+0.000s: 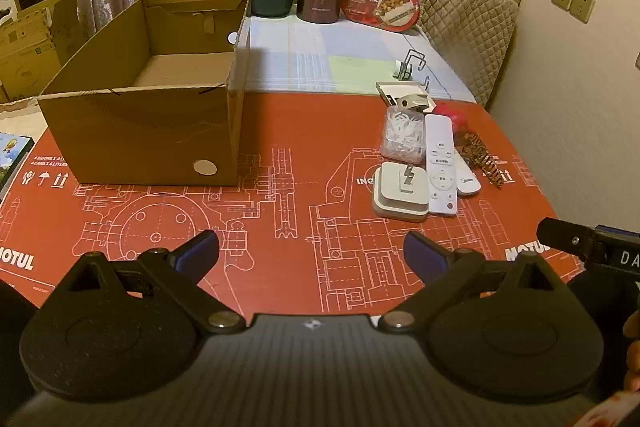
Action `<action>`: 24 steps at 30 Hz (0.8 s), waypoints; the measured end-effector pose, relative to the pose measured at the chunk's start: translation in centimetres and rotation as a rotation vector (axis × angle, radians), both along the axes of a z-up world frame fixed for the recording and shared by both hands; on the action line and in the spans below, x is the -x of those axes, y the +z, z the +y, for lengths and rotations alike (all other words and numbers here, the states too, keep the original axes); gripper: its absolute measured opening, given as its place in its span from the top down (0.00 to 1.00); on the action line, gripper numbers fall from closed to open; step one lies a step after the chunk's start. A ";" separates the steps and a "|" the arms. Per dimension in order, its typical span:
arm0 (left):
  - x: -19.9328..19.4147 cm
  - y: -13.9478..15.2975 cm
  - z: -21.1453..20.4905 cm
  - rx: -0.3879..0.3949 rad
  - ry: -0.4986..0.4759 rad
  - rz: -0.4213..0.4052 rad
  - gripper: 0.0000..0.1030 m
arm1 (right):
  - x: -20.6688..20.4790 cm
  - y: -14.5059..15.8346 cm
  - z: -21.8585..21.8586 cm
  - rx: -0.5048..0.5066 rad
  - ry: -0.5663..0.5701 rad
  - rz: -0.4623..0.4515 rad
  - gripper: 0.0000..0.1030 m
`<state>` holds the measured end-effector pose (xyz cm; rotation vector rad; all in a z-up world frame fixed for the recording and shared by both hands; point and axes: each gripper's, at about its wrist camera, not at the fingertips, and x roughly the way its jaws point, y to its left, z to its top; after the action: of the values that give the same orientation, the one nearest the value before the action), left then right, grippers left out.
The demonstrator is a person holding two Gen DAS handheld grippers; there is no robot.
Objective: Organize rigid objects
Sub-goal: 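Move both tools toward the white plug charger and white remote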
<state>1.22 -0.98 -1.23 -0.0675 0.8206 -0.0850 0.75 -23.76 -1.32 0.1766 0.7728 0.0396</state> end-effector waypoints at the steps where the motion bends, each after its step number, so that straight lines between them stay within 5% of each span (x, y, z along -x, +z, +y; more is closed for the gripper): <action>1: 0.0 0.0 0.0 -0.001 -0.001 0.000 0.06 | -0.1 0.0 0.0 0.000 0.000 0.000 0.02; 24: 0.0 0.3 -0.1 -0.005 -0.008 -0.004 0.06 | -0.1 0.2 0.2 0.008 0.010 -0.001 0.02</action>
<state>1.20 -1.13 -0.91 -0.0596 0.8167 -0.0908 0.84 -23.60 -1.13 0.1653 0.7731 0.0464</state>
